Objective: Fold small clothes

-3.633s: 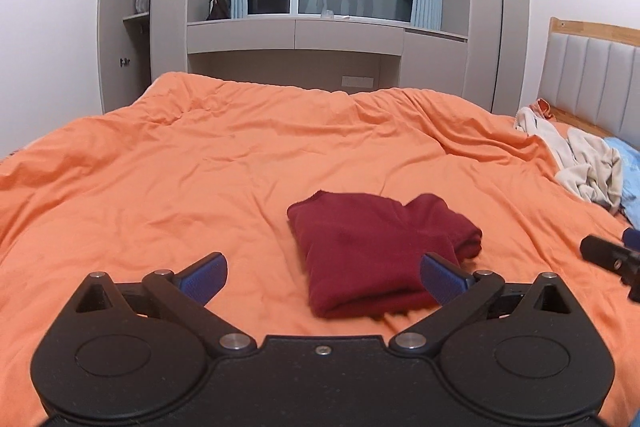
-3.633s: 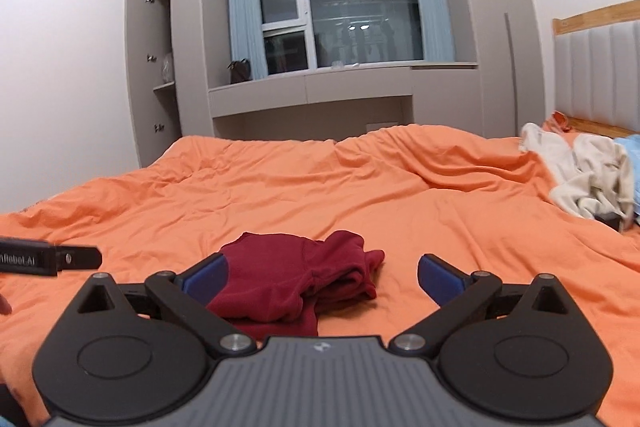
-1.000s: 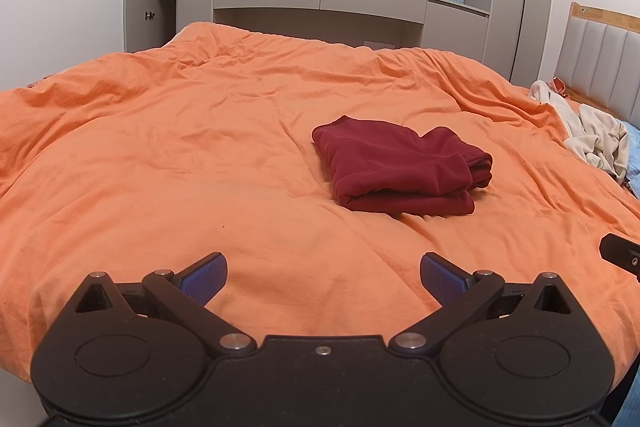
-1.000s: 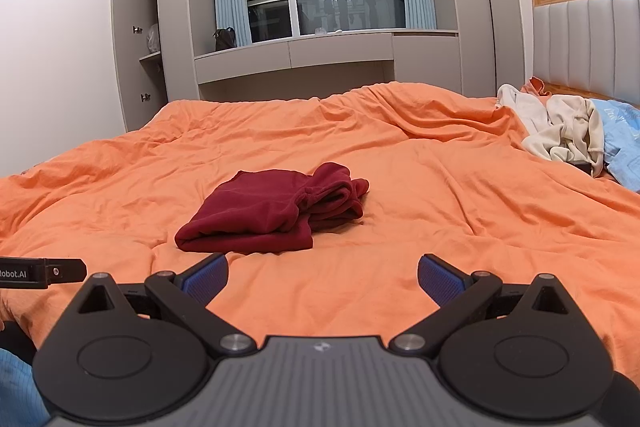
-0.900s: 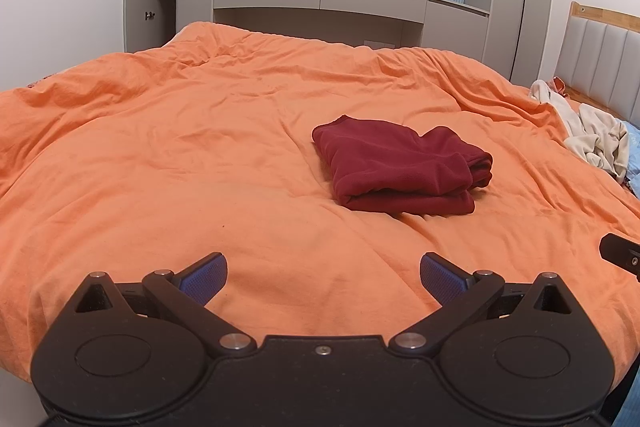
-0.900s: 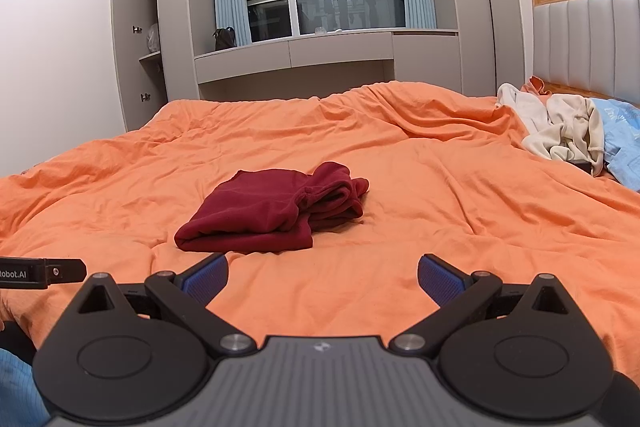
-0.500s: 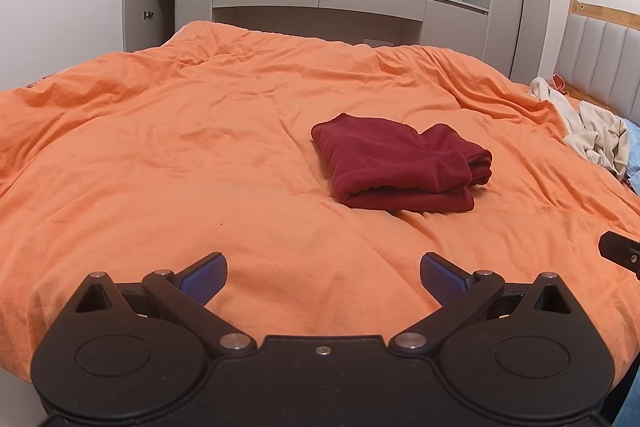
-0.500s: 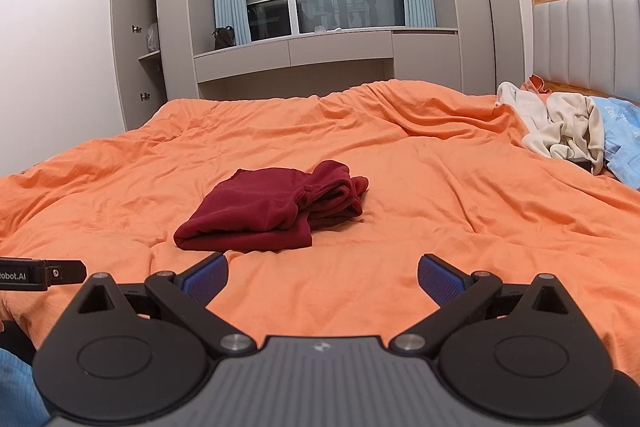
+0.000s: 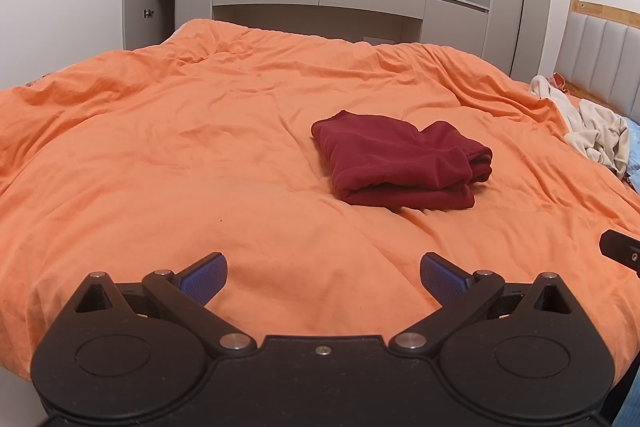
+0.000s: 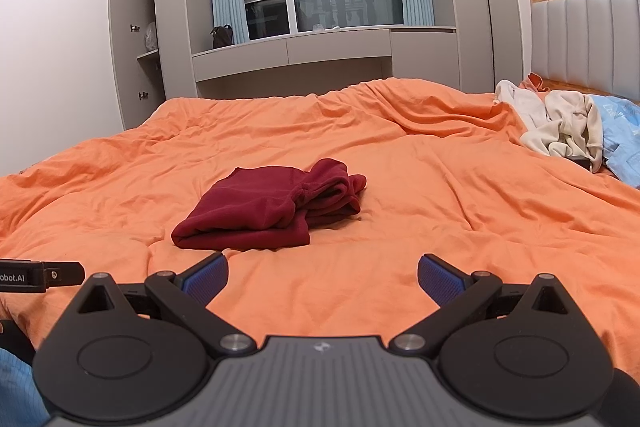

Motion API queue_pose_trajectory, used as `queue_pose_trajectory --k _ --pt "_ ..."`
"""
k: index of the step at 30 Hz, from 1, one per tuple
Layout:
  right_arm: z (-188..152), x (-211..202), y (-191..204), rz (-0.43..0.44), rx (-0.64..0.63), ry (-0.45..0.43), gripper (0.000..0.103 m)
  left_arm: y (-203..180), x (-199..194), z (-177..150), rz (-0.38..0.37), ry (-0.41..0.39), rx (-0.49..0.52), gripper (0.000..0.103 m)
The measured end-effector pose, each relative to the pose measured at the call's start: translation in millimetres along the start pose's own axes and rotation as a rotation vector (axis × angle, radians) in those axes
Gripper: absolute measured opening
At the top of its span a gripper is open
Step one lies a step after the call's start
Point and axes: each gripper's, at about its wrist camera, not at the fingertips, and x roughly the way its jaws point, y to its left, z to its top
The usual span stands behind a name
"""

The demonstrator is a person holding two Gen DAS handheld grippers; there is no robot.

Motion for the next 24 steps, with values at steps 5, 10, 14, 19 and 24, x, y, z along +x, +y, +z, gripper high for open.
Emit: queue_pose_trajectory --k 5,10,14,19,24 --pt "-0.9 0.1 0.0 0.000 0.000 0.001 0.103 -0.1 0.2 1.0 0.000 0.000 0.000 0.102" --pt "-0.7 0.2 -0.1 -0.001 0.001 0.002 0.103 0.0 0.1 1.3 0.000 0.001 0.000 0.102" --pt "-1.6 -0.6 -0.2 -0.001 0.002 0.004 0.103 0.2 0.5 0.5 -0.001 0.003 0.001 0.102" --pt "-1.5 -0.4 -0.4 -0.001 0.003 0.005 0.103 0.2 0.7 0.4 0.001 0.005 0.001 0.102" --pt "-5.8 0.7 0.6 -0.001 0.006 0.010 0.103 0.7 0.3 -2.1 0.019 0.019 -0.001 0.102"
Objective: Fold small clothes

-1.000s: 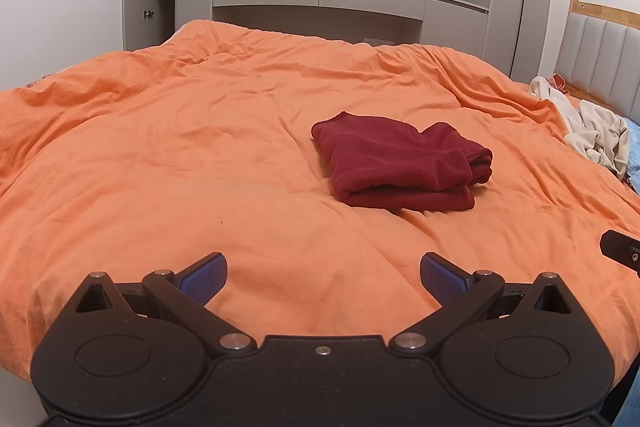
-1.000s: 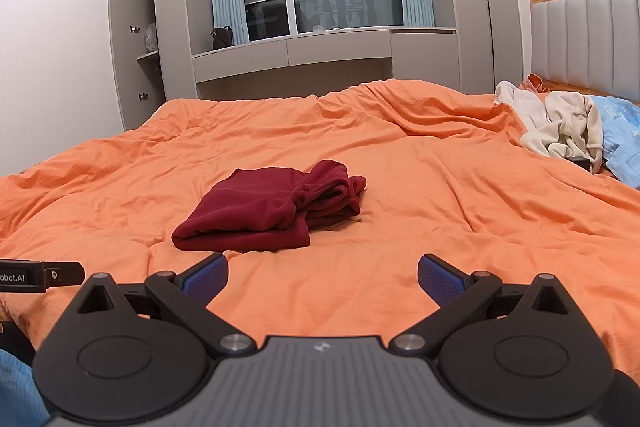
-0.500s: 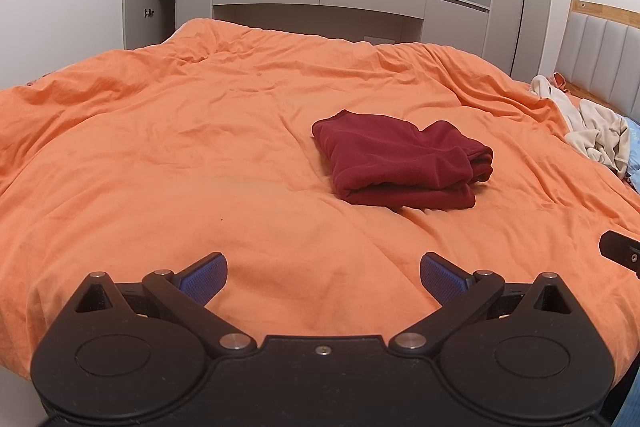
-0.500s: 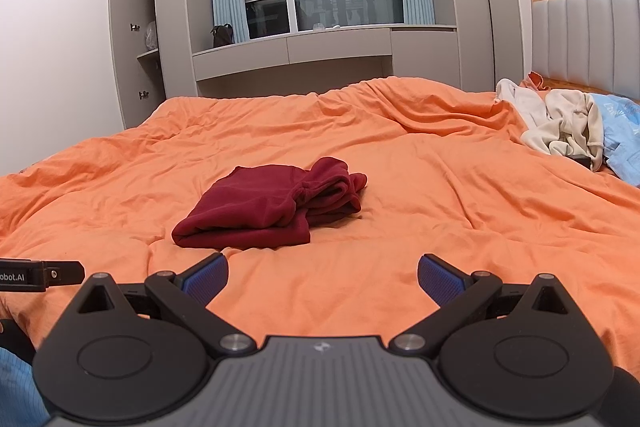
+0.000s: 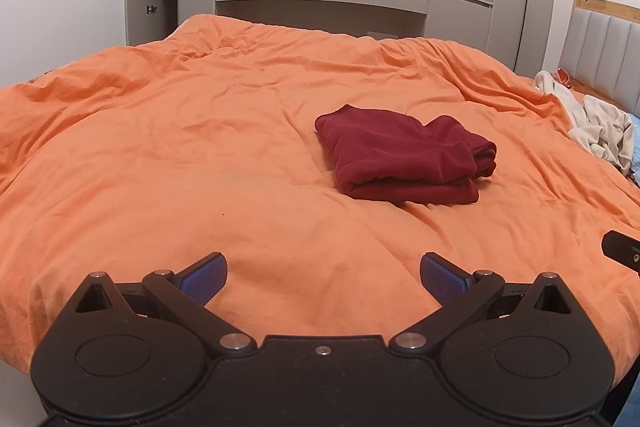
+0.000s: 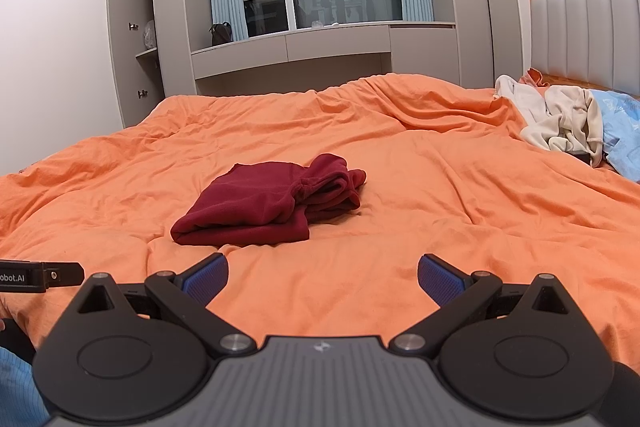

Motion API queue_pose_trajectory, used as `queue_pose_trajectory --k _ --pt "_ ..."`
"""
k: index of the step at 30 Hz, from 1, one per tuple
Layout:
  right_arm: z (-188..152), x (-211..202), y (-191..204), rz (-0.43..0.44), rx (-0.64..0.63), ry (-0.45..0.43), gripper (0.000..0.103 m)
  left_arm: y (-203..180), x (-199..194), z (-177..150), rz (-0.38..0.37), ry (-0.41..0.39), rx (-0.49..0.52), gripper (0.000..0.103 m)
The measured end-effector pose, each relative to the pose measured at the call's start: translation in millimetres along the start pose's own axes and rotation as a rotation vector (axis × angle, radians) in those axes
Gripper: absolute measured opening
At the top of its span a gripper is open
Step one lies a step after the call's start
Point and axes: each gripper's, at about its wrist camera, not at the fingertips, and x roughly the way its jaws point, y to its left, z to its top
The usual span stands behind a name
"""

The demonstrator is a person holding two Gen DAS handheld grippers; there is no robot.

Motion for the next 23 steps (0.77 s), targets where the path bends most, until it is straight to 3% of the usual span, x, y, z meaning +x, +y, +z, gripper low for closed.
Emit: queue_pose_trajectory --k 9,23 --pt "2.7 12.8 -0.9 0.016 0.007 0.037 0.103 1.4 6.1 5.6 0.039 0.039 -0.028 0.102" --pt "16.4 69.3 -8.3 0.023 0.032 0.123 0.103 -12.8 22.4 20.6 0.071 0.063 -0.001 0.102"
